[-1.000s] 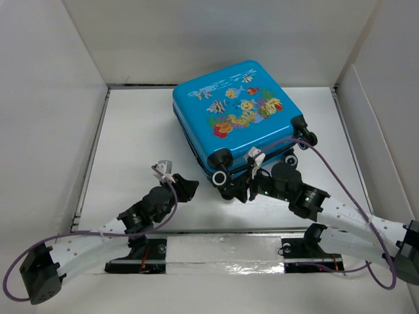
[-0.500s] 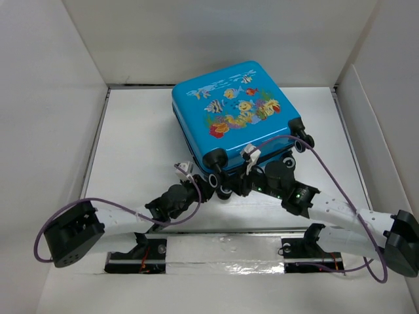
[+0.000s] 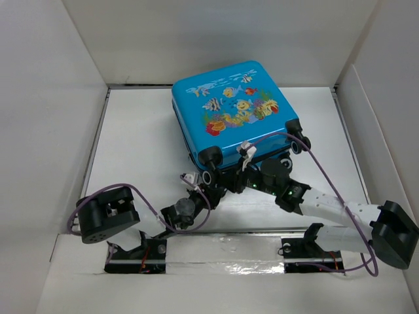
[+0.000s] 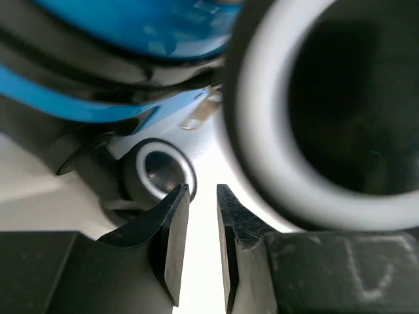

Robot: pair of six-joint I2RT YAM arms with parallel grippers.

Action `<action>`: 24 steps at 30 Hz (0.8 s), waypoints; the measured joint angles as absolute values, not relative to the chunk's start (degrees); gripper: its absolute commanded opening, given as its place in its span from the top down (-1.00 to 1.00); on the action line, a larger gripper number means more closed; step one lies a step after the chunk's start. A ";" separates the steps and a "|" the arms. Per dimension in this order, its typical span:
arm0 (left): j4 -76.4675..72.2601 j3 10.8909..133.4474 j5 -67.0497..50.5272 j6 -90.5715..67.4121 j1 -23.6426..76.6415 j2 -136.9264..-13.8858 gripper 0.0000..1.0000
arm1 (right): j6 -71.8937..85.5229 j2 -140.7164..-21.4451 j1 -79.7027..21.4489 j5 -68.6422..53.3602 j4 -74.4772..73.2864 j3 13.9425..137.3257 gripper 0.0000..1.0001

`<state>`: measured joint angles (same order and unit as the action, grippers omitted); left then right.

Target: Pack the luggage

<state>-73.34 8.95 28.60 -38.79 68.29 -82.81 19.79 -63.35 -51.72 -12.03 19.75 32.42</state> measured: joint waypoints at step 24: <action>-60.93 6.37 33.08 -30.68 69.04 -57.82 0.51 | 22.00 -62.87 -52.16 -11.33 24.53 31.31 0.04</action>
<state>-60.93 6.37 33.08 -30.68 69.04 -57.82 22.00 -62.87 -52.16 -11.33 24.53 31.31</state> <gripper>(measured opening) 0.250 0.410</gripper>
